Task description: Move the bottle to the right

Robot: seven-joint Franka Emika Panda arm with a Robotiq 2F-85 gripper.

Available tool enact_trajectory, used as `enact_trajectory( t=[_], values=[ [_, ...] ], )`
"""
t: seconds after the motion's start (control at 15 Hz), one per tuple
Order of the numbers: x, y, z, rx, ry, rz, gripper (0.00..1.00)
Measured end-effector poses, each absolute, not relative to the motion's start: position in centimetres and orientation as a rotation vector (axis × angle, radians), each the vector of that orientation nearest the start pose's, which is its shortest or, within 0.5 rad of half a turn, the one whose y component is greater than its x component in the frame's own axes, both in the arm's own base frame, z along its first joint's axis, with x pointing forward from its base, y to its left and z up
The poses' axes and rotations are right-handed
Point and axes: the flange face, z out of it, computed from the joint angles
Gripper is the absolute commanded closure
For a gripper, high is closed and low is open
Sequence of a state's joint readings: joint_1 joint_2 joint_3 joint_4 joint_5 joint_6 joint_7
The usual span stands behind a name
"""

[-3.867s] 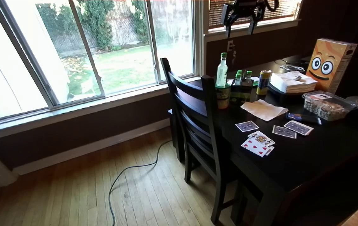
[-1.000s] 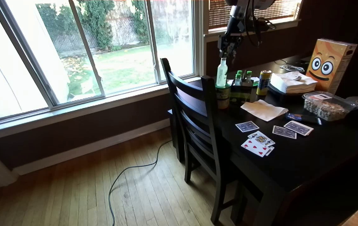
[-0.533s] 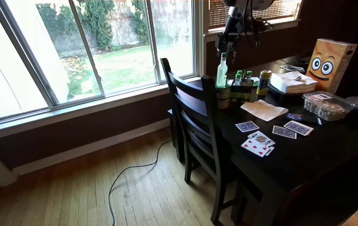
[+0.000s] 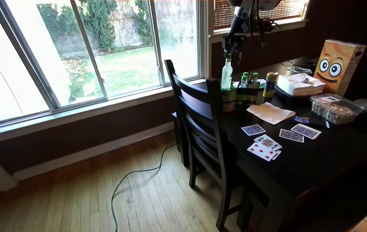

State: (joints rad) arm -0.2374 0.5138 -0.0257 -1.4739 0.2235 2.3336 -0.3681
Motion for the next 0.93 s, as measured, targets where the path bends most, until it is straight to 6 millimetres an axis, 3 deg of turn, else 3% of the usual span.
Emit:
enact_trajectory(
  t=[0.27, 0.53, 0.73, 0.93],
  values=[
    [70.7, -17.3, 43.9, -3.017, 0.054, -0.625, 0.93],
    [69.6, -17.3, 48.6, -3.029, 0.173, -0.693, 0.93],
    [68.1, -19.4, 51.6, -3.062, 0.313, -0.729, 0.93],
    [66.3, -22.8, 53.4, -3.09, 0.48, -0.744, 0.93]
  ],
)
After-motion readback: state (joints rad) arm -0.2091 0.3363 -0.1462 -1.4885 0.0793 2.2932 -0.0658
